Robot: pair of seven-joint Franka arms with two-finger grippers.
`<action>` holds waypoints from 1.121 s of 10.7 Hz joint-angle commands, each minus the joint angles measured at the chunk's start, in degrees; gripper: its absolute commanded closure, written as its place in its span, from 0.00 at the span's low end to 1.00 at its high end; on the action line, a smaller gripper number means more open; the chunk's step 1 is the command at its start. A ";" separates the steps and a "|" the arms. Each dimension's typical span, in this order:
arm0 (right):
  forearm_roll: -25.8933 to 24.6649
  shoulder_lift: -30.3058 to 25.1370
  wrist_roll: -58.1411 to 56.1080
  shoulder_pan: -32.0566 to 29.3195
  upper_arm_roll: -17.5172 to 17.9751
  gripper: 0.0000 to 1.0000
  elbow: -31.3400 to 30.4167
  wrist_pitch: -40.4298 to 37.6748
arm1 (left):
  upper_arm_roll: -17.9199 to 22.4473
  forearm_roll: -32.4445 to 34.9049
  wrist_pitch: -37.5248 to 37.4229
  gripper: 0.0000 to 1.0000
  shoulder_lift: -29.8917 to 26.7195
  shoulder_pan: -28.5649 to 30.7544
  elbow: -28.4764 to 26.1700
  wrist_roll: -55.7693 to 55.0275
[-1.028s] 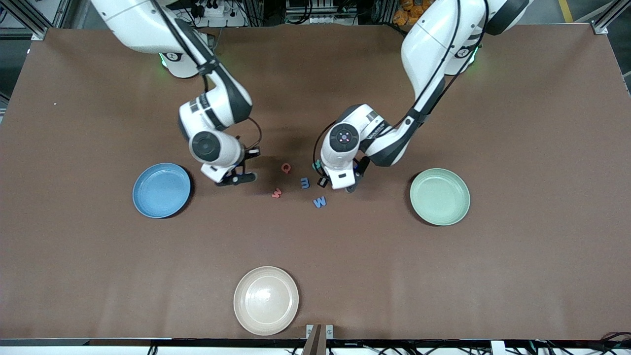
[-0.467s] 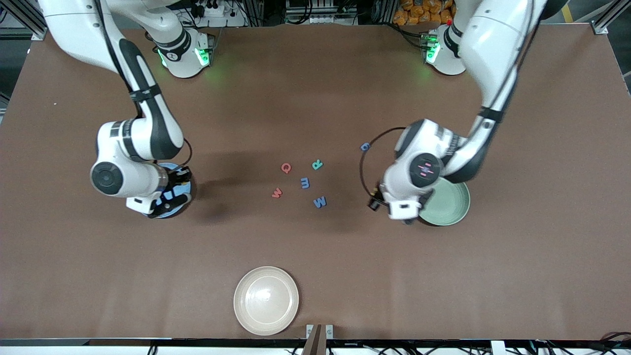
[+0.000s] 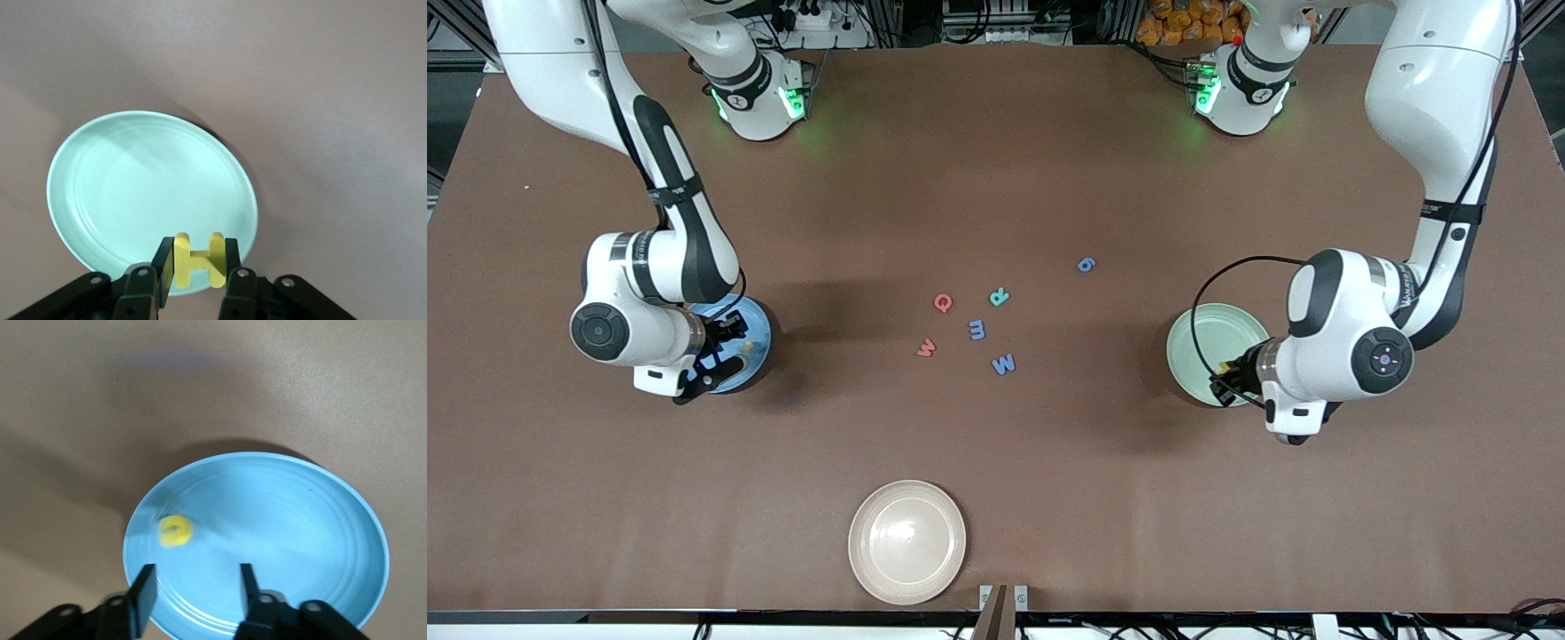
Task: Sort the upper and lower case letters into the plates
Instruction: 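Drop the H on the green plate while the right gripper drops the c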
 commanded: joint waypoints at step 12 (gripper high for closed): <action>6.89 2.38 47.64 16.98 7.13 0.38 7.92 4.10 | 0.10 5.49 2.60 0.00 -1.77 -1.71 -0.30 8.57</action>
